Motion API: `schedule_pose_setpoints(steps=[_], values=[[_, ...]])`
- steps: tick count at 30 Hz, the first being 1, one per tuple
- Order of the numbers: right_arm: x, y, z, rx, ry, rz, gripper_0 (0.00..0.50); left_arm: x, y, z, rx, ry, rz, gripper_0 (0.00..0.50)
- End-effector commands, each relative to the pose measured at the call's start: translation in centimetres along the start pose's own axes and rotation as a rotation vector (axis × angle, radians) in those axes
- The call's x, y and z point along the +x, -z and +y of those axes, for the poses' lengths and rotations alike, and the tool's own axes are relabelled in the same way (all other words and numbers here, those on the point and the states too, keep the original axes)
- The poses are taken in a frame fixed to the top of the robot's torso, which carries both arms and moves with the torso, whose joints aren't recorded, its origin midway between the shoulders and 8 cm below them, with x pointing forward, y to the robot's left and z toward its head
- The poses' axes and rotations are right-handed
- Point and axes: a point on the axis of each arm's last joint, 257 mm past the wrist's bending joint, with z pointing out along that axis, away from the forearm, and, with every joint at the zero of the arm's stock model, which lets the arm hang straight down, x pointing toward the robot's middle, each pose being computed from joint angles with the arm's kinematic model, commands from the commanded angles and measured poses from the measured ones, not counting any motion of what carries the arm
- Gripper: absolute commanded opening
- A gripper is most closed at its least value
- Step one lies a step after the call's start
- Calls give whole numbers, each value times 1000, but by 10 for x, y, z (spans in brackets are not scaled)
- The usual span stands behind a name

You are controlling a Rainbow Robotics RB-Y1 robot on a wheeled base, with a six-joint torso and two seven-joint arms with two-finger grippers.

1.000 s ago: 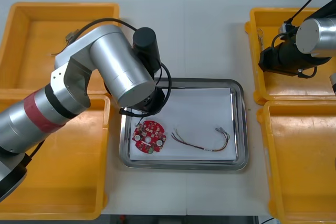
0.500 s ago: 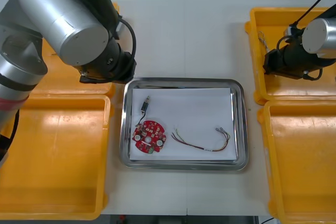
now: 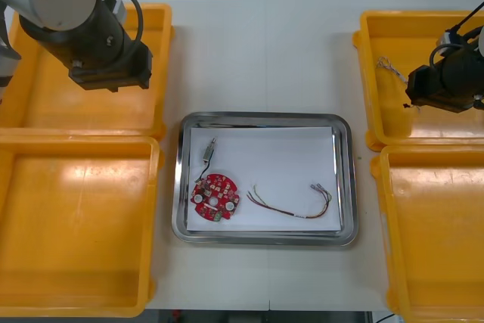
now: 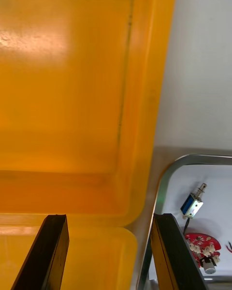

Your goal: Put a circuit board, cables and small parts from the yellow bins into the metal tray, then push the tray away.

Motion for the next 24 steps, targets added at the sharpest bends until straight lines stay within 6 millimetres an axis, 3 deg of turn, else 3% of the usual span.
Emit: schedule_pose_setpoints(steps=[1,12,24], values=[[-27,42,-29,42,51,-42,0,-49,27,20,-10,-144,-80,500],[-38,60,-61,121,120,-50,0,-77,5,49,-41,-271,-106,500],[-40,46,-68,99,116,-57,0,-94,-4,68,-7,-452,-122,500]])
